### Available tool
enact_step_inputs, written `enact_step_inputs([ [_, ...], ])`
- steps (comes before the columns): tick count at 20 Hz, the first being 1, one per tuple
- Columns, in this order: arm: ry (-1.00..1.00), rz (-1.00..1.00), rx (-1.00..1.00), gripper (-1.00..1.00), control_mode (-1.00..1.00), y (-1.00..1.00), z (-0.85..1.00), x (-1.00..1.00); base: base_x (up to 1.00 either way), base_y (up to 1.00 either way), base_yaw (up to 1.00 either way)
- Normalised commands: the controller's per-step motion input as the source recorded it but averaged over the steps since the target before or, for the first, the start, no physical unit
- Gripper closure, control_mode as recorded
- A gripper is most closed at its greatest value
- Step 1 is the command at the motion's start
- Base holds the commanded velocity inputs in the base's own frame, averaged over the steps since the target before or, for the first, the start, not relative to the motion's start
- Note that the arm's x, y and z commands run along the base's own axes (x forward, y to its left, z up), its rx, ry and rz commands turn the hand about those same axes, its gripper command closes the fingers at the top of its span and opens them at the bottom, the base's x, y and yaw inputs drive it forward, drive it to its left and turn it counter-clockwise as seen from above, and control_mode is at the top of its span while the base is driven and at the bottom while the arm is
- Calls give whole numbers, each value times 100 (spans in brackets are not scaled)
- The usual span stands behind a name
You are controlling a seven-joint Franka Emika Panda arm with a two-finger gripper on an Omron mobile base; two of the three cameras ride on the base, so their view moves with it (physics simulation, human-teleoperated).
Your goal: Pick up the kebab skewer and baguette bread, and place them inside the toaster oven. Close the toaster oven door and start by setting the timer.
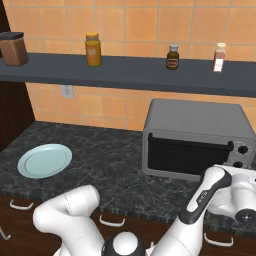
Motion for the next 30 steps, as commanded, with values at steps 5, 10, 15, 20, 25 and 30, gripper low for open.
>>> enact_step_inputs([
  [5,0,0,0,-100,-100,0,0,3,0,0,0],
  [10,0,2,0,-100,-100,0,0,9,0,0,0],
  [15,0,8,0,-100,-100,0,0,0,0,0,0],
  [20,0,2,0,-100,-100,0,0,2,0,0,0],
  [25,0,0,0,100,-100,0,0,0,0,0,0],
  [30,0,0,0,100,-100,0,0,0,0,0,0],
])
